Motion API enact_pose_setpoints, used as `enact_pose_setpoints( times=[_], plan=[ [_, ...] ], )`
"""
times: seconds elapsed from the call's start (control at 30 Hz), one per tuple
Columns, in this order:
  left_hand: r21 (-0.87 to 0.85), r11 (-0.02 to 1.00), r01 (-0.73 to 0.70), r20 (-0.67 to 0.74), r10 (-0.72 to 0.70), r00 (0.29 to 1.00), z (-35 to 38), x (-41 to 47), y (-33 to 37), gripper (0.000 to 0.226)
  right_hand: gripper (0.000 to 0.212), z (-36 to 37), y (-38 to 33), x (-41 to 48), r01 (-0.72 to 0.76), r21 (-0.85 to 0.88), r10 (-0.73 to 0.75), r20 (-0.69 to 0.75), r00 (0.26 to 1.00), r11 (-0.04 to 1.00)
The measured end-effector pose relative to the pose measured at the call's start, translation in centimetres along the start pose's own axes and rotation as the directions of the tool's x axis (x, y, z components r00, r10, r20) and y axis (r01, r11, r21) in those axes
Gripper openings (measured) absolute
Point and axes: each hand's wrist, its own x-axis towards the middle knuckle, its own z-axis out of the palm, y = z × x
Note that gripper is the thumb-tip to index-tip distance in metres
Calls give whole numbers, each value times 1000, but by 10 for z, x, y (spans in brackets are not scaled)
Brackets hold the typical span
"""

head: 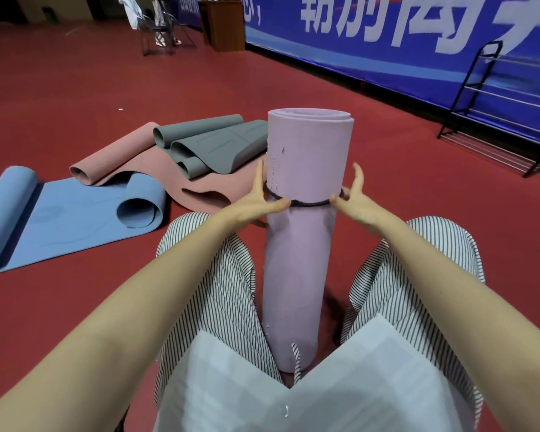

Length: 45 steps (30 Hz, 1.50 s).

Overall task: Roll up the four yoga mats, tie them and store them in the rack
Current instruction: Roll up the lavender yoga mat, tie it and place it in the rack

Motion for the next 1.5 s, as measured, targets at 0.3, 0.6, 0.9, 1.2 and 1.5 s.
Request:
enact_pose_setpoints(
  times=[0.3, 0.6, 0.9, 1.2, 1.5],
  plan=[
    [201, 979, -20, -111, 43, 993, 7, 12, 5, 77, 119, 9, 0, 5, -26, -89, 25, -11, 1000, 996],
    [51, 988, 143, -45, -141, 989, 3, 0, 0, 90, 95, 8, 10, 8, -165, -276, 193, 75, 978, 947],
    [268, 963, 34, -21, -29, 999, 9, -5, 1, 56, 125, 9, -4, -1, -2, 81, 5, -45, 999, 997],
    [203, 971, 130, 92, -151, 984, 6, -7, -10, 113, 104, 7, 23, -4, -184, -298, 226, 113, 968, 937],
    [242, 964, 107, -23, -105, 994, 8, -6, -7, 79, 99, 3, 26, -7, -156, -335, 191, 72, 979, 929]
  ],
)
